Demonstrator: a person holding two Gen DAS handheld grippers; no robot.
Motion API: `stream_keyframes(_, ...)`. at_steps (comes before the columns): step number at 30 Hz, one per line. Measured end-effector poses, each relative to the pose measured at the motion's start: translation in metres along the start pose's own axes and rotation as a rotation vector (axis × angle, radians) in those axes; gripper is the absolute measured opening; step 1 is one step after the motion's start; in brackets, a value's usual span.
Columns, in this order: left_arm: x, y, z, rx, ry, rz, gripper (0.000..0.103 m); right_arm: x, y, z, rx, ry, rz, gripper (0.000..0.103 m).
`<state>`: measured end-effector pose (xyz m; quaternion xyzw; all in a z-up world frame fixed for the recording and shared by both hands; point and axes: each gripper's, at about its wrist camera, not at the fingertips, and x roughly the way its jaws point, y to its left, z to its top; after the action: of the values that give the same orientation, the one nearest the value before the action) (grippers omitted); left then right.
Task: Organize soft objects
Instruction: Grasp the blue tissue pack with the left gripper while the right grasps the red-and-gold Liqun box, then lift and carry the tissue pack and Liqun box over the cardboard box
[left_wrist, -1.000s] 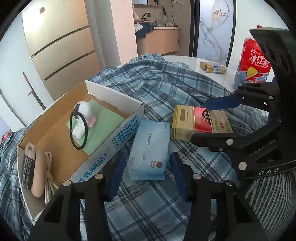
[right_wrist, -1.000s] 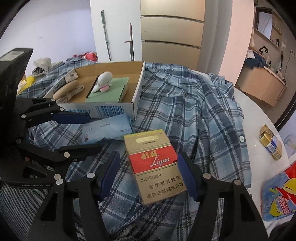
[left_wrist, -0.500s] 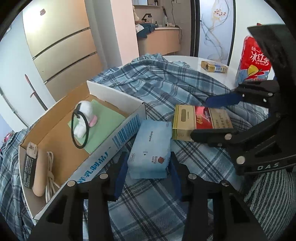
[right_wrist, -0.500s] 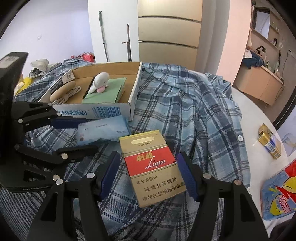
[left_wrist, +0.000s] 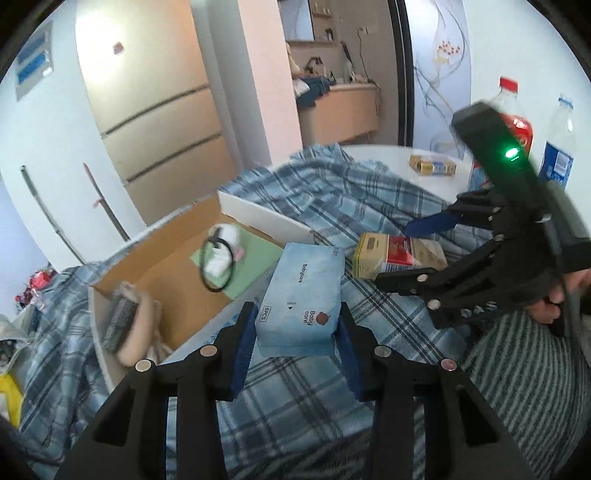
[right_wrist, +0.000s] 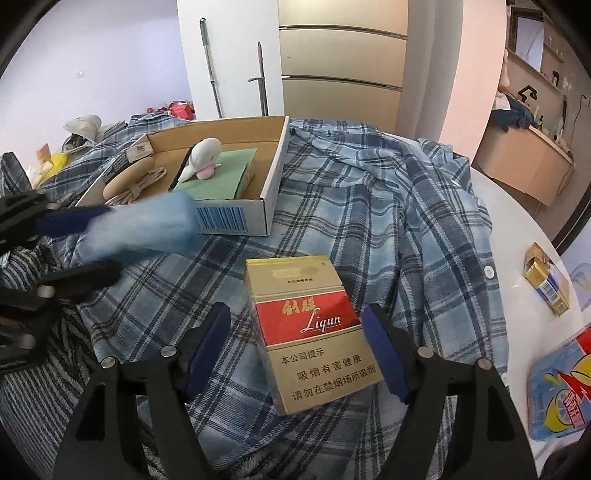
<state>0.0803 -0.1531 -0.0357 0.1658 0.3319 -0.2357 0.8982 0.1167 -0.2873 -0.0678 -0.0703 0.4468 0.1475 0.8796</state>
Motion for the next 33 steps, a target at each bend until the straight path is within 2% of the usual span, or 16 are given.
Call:
stream_keyframes(5,-0.030,0.003,-0.004,-0.052,-0.068,0.036,0.044,-0.007,-0.003,0.000,0.015,-0.034,0.016,0.073)
stream_keyframes(9,-0.044,0.002,-0.008,-0.074,-0.108,0.065,0.044,0.000,-0.005,0.001,0.023,0.001,0.043,0.073)
stream_keyframes(14,-0.044,0.006,-0.014,-0.103,-0.123,0.059,0.044,-0.003,-0.008,0.000,0.031,-0.009,0.140,0.073)
stream_keyframes(17,-0.038,0.008,-0.019,-0.115,-0.116,0.064,0.044,-0.004,-0.005,-0.001,0.005,-0.002,0.166,0.071)
stream_keyframes(21,-0.035,0.011,-0.023,-0.131,-0.110,0.056,0.044,0.001,0.001,-0.001,-0.013,0.012,0.115,0.062)
stream_keyframes(23,-0.035,0.012,-0.024,-0.137,-0.113,0.056,0.044,0.002,0.005,-0.001,-0.027,0.018,0.098,0.061)
stream_keyframes(25,-0.035,0.011,-0.025,-0.137,-0.116,0.061,0.044,0.005,0.011,-0.001,-0.055,0.027,0.064,0.055)
stream_keyframes(29,-0.038,0.009,-0.026,-0.133,-0.133,0.077,0.044,0.005,0.018,-0.002,-0.095,0.032,0.016,0.055)
stream_keyframes(33,-0.048,0.012,-0.028,-0.150,-0.190,0.105,0.044,-0.004,0.020,-0.004,-0.108,-0.026,-0.008,0.055)
